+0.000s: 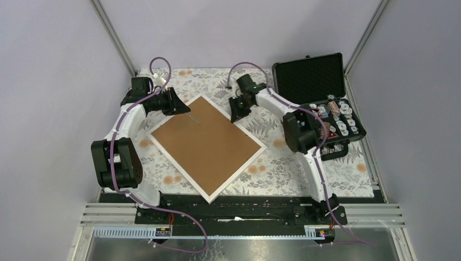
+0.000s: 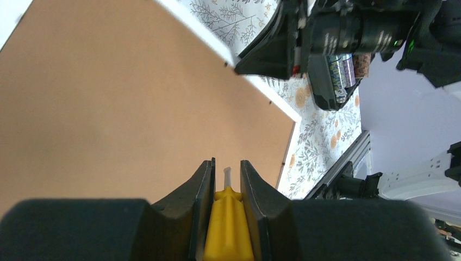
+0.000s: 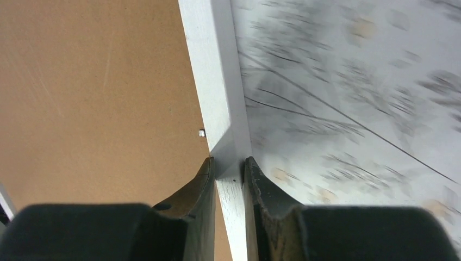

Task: Take the photo out of the frame
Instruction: Adjust the photo frame at the center of the board.

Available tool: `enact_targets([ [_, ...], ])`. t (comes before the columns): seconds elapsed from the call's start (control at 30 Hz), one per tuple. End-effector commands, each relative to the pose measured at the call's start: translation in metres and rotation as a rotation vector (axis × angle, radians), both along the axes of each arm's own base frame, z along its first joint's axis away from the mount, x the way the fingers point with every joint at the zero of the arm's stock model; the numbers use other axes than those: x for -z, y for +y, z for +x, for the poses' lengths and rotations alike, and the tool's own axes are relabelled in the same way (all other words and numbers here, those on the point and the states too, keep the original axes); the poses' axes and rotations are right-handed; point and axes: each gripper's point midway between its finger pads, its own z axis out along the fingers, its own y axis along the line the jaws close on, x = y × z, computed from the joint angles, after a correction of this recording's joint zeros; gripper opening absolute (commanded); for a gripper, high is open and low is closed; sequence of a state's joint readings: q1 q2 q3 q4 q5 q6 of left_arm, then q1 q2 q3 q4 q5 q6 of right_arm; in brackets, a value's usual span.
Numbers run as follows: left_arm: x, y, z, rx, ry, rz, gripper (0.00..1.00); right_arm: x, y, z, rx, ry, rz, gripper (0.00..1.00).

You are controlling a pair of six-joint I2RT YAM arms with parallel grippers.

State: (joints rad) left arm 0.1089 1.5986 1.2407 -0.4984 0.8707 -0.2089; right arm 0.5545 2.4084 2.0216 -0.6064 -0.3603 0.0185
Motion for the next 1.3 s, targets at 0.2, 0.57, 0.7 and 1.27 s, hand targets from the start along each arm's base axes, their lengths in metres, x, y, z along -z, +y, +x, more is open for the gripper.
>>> enact_targets([
  [0.2, -0.011, 0.004, 0.019, -0.003, -0.05, -0.003, 0.0, 0.021, -0.107, -0.025, 0.392, 0.284, -0.051, 0.04],
  [0.57, -0.002, 0.004, 0.012, -0.007, -0.014, -0.003, 0.0, -0.007, -0.043, -0.093, 0.241, 0.391, 0.136, 0.39],
  [0.7, 0.002, 0.0, 0.007, -0.008, 0.011, -0.045, 0.0, -0.006, -0.044, -0.113, 0.178, 0.437, 0.145, 0.43],
  [1.27, 0.009, -0.055, -0.025, 0.044, 0.101, -0.198, 0.0, -0.166, 0.043, -0.091, -0.415, -0.237, 0.445, 0.87],
])
